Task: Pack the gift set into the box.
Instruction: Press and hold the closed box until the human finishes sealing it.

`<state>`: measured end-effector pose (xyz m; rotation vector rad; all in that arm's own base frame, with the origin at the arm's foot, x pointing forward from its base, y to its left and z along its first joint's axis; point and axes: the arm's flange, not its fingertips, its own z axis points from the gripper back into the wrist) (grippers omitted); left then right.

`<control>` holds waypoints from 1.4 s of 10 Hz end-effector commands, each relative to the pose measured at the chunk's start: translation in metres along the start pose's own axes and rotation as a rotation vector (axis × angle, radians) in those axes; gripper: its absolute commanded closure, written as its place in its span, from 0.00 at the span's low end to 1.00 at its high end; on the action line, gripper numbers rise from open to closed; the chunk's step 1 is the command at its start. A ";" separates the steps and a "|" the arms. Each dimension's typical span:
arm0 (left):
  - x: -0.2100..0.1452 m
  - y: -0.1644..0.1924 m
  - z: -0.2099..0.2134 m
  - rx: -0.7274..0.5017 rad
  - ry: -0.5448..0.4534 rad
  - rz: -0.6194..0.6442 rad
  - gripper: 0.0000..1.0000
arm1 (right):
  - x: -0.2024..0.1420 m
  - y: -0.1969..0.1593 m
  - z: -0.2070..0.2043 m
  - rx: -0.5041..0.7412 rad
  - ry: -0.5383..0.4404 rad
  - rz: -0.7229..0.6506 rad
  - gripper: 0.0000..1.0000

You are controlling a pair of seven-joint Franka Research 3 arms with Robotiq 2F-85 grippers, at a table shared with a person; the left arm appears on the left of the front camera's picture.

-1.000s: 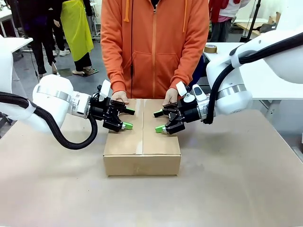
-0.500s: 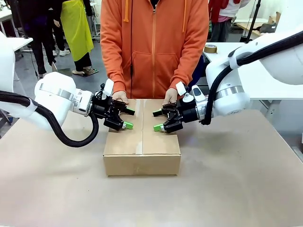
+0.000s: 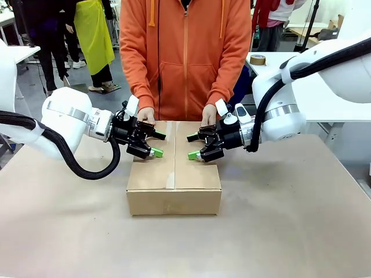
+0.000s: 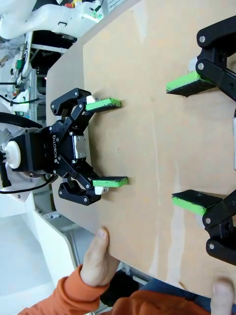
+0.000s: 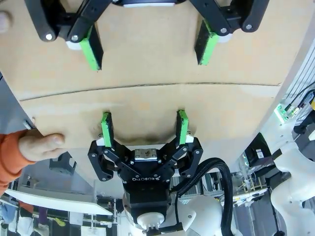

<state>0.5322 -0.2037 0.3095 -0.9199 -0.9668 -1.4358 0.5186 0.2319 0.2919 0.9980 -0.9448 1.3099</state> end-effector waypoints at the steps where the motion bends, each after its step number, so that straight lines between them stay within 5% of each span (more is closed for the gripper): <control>1: -0.006 -0.002 -0.001 -0.015 0.004 -0.003 0.00 | -0.002 0.001 0.000 -0.005 0.013 0.003 0.00; 14: -0.006 -0.002 -0.001 -0.015 0.004 -0.003 0.00 | -0.002 0.001 0.000 -0.005 0.013 0.003 0.00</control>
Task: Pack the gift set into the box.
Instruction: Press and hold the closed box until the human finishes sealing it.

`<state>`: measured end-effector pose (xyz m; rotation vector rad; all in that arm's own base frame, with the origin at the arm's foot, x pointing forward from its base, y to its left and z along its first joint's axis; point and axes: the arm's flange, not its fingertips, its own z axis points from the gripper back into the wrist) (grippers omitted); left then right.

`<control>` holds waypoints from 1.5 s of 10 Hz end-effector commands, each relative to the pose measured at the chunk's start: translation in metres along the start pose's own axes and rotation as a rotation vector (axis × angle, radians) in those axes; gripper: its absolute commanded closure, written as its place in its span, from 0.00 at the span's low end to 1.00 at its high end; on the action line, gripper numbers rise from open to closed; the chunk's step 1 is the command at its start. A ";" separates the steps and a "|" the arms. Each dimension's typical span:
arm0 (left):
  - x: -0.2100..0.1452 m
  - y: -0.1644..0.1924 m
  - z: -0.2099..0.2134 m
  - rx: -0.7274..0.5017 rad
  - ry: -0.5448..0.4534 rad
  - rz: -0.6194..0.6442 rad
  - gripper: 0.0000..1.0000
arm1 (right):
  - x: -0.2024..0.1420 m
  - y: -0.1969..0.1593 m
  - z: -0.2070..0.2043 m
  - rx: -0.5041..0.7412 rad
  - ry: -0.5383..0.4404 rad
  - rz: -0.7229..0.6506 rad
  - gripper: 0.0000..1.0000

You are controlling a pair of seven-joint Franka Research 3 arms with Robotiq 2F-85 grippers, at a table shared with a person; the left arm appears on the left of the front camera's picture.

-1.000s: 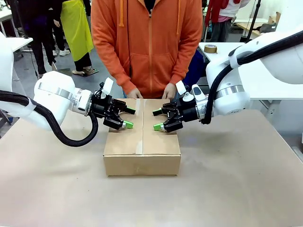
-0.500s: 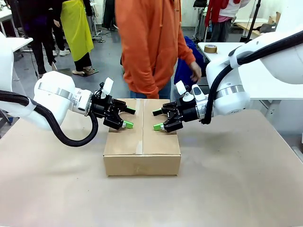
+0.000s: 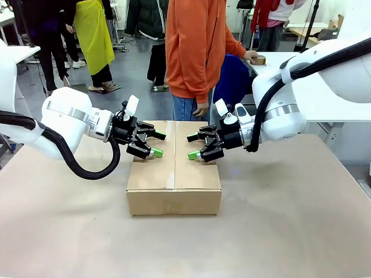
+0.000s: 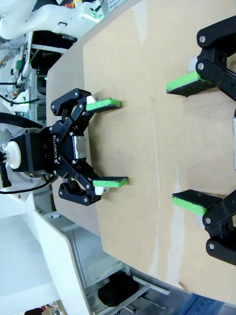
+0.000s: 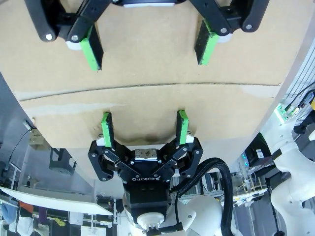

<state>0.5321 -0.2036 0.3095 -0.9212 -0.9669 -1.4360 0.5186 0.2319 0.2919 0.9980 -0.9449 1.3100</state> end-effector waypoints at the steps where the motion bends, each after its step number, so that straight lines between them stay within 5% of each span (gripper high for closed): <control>1: -0.006 -0.002 -0.001 -0.014 0.005 -0.003 0.00 | -0.002 0.001 0.000 -0.005 0.013 0.003 0.00; 15: -0.006 -0.002 -0.001 -0.014 0.005 -0.003 0.00 | -0.002 0.001 0.000 -0.005 0.013 0.003 0.00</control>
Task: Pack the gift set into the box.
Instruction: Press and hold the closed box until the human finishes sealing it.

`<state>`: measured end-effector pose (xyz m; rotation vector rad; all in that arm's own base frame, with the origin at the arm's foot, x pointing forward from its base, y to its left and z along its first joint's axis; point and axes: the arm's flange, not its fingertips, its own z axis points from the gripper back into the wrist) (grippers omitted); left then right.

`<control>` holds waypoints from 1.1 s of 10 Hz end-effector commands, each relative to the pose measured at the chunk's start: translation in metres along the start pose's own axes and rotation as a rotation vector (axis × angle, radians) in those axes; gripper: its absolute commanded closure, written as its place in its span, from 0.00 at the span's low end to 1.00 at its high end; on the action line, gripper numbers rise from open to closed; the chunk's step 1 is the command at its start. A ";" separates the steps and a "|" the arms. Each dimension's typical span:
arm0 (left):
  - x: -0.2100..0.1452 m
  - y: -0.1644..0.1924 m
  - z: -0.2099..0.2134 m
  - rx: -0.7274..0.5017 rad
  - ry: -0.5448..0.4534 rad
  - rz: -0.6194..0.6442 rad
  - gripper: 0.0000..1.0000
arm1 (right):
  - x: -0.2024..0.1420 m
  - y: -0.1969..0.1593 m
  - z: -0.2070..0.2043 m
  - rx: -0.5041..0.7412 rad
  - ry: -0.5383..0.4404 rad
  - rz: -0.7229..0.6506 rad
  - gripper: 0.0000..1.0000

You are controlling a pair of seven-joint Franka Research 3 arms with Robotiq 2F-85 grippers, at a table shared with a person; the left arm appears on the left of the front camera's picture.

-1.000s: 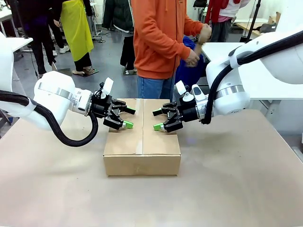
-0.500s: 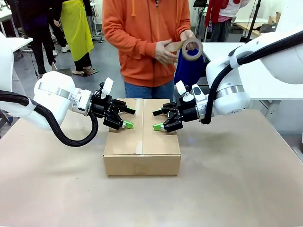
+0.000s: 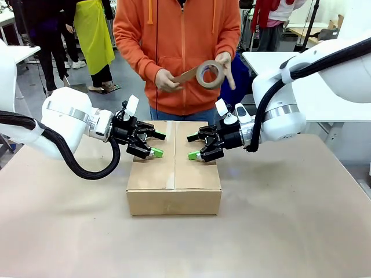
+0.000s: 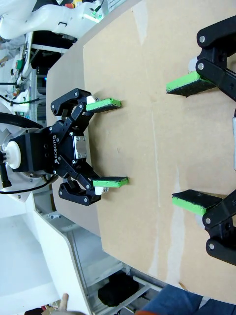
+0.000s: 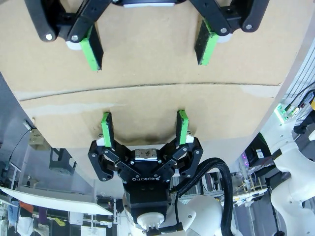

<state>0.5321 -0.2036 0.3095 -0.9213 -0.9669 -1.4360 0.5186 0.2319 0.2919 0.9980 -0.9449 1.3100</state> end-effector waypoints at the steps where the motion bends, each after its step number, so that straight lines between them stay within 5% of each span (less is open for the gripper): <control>1: -0.006 -0.002 -0.001 -0.014 0.005 -0.003 0.00 | -0.002 0.001 0.000 -0.005 0.013 0.003 0.00; 11: -0.006 -0.002 -0.001 -0.014 0.005 -0.003 0.00 | -0.002 0.001 0.000 -0.005 0.013 0.003 0.00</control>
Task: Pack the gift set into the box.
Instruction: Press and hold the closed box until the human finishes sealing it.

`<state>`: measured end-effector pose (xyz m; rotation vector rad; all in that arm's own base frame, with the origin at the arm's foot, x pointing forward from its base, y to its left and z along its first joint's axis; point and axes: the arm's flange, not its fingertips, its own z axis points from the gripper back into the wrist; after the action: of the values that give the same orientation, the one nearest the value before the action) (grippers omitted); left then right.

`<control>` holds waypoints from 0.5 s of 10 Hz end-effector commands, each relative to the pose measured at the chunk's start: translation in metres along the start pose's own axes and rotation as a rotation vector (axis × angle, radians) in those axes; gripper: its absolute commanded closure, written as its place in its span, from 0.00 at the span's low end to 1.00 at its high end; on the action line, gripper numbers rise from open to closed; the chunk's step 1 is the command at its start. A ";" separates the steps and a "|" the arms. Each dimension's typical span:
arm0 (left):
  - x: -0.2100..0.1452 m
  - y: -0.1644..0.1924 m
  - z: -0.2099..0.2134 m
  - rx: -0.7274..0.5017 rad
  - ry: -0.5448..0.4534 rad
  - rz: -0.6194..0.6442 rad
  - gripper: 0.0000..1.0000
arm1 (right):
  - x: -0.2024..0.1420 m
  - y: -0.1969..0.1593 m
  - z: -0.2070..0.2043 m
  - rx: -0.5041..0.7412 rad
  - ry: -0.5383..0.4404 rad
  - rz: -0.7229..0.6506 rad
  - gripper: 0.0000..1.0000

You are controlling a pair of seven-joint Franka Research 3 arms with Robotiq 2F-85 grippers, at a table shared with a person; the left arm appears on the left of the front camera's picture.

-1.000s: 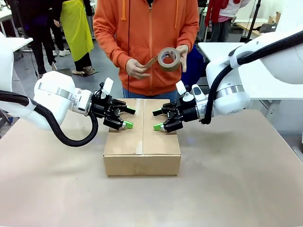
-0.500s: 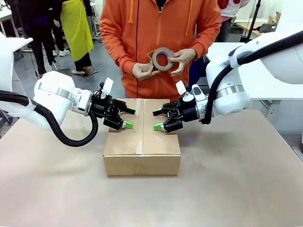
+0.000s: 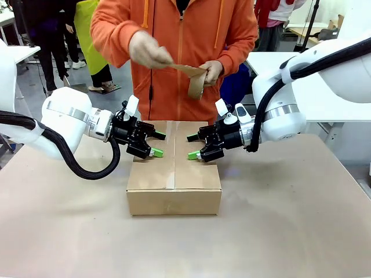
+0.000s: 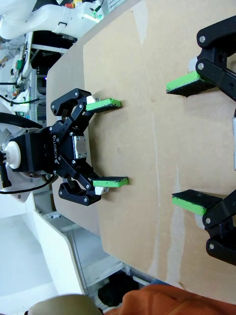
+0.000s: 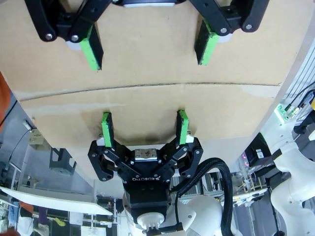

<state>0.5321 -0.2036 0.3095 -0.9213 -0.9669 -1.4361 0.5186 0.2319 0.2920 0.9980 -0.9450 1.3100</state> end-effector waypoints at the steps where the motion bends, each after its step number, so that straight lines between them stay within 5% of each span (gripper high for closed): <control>1: -0.006 -0.002 -0.001 -0.014 0.005 -0.003 0.00 | -0.002 0.001 0.000 -0.005 0.013 0.003 0.00; 5: -0.006 -0.002 -0.001 -0.014 0.005 -0.003 0.00 | -0.002 0.001 0.000 -0.005 0.013 0.003 0.00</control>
<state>0.5321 -0.2036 0.3095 -0.9213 -0.9669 -1.4360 0.5186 0.2319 0.2920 0.9980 -0.9450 1.3100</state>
